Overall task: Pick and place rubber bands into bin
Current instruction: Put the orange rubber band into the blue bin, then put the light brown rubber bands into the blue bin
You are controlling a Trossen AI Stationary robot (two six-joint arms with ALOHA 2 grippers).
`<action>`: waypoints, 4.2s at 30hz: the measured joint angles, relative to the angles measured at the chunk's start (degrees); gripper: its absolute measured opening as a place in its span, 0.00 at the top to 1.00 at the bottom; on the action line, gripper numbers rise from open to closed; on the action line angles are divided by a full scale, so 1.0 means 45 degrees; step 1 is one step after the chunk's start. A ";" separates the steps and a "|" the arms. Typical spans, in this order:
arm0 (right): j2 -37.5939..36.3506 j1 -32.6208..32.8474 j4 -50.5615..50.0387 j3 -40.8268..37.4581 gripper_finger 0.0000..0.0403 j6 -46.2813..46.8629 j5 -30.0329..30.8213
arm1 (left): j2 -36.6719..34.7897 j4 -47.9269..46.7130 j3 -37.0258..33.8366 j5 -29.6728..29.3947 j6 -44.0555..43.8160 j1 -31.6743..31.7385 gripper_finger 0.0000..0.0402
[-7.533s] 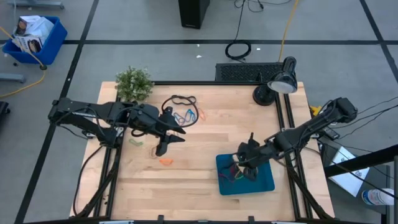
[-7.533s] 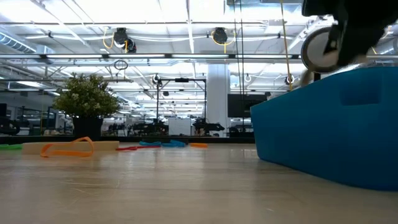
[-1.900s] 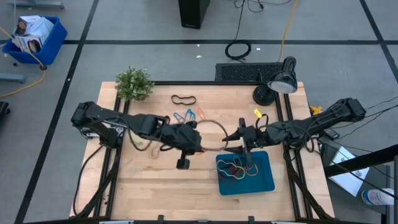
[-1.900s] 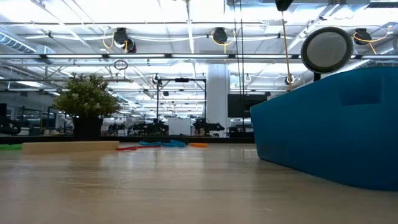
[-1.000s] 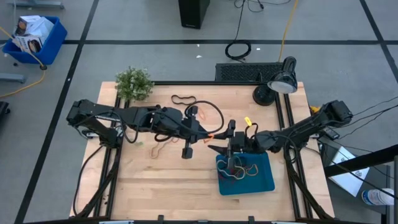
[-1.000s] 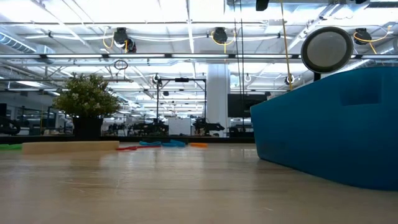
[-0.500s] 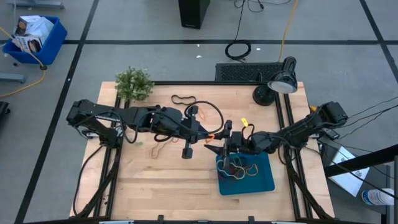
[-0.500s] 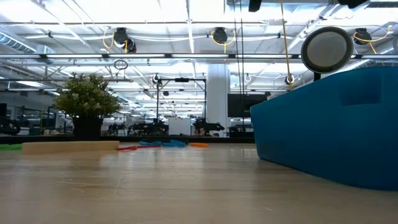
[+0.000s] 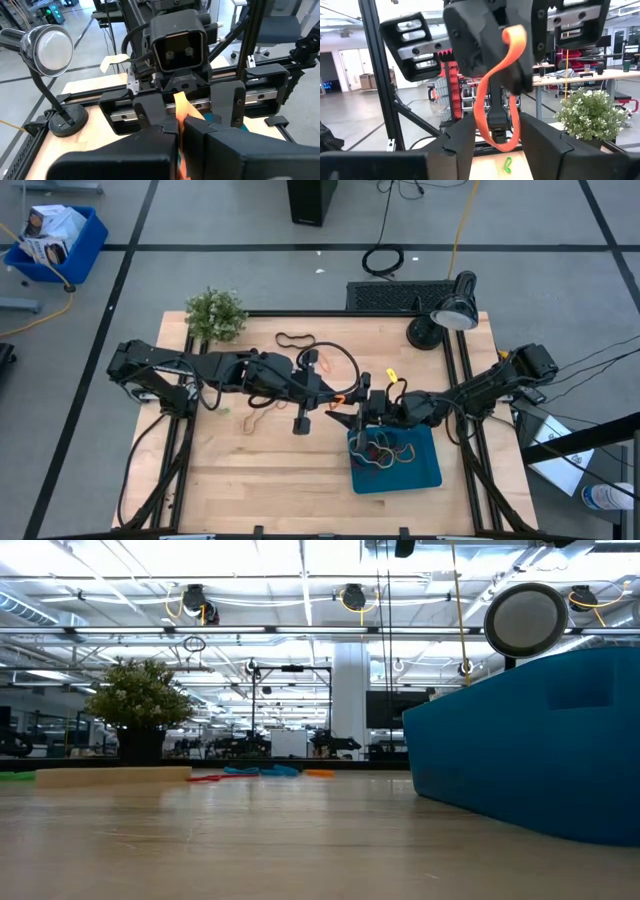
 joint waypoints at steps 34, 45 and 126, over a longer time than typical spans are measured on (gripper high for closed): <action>-0.0010 0.0004 0.0009 0.0000 1.00 -0.0349 -0.0004 | 0.0000 0.0000 0.0000 0.0775 -0.0126 -0.0263 0.88; -0.0010 0.0001 0.0000 0.0000 1.00 -0.0349 -0.0002 | 0.0152 -0.0066 -0.0003 0.1003 0.0080 -0.0321 0.74; -0.2587 0.0896 -1.7508 -0.0367 0.55 0.8296 -0.3373 | -0.1817 -0.7842 -0.0010 -0.0321 -0.3843 -0.0272 0.46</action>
